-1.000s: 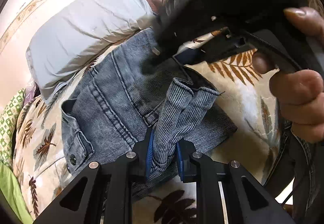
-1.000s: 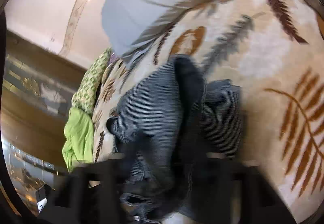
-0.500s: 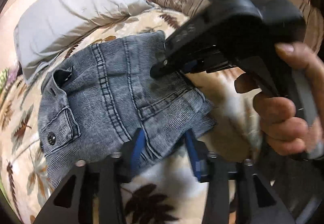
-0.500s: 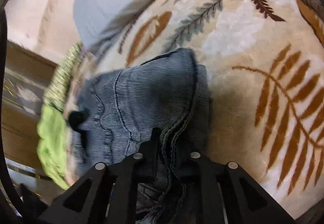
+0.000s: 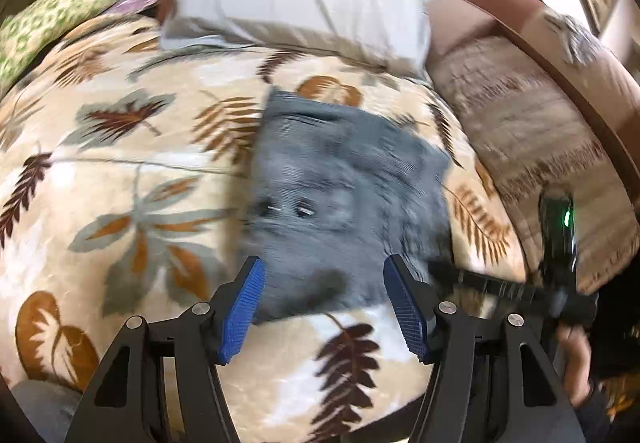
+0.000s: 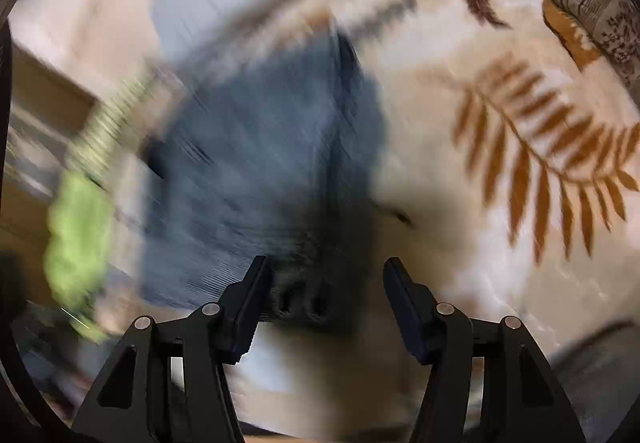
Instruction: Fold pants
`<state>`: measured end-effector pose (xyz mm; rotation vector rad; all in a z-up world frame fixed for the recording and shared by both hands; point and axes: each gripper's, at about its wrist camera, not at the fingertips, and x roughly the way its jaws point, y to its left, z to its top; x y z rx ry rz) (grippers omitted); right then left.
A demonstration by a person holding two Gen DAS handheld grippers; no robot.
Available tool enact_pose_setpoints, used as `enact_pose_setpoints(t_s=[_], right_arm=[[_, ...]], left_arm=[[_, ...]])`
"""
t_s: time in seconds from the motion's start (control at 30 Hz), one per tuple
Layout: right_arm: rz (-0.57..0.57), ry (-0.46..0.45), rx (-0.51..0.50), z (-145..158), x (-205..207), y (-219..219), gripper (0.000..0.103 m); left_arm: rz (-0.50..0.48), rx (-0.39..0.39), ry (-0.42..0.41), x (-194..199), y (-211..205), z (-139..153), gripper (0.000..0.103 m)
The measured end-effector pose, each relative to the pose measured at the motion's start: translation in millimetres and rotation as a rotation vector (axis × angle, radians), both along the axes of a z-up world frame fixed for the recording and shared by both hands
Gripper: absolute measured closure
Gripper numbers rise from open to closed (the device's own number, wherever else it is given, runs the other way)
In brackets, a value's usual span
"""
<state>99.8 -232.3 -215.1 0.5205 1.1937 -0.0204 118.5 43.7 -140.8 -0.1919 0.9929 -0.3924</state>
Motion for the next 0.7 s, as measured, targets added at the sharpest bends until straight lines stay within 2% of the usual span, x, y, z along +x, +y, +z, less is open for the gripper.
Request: enact_pose_setpoints(t_s=[0.13,0.3,0.37,0.5,0.7], right_arm=[[-0.004,-0.047,-0.043,18.4,-6.2,2.7,0.044],[-0.02,-0.128,0.059,40.6,-2.4,-9.0,0.042],[-0.021,-0.142,0.11,42.1,9.0,-16.5,0.042],[-0.039,-0.125,0.139,34.1,35.0,-31.2,0.038],[-0.007,-0.113,0.176,6.3,67.0,-38.2,0.038]], left_arm=[[0.024,0.01,0.017,5.3,3.5,2.7,0.041],[-0.009,0.004,0.044,28.1,-9.4,7.1,0.041],[0.009,-0.032,0.088,49.1,-7.9,0.4,0.041],[0.083,-0.166,0.222,94.1,8.5,-24.6,0.04],[0.079,-0.237,0.273,134.0,19.3,-64.6,0.041]])
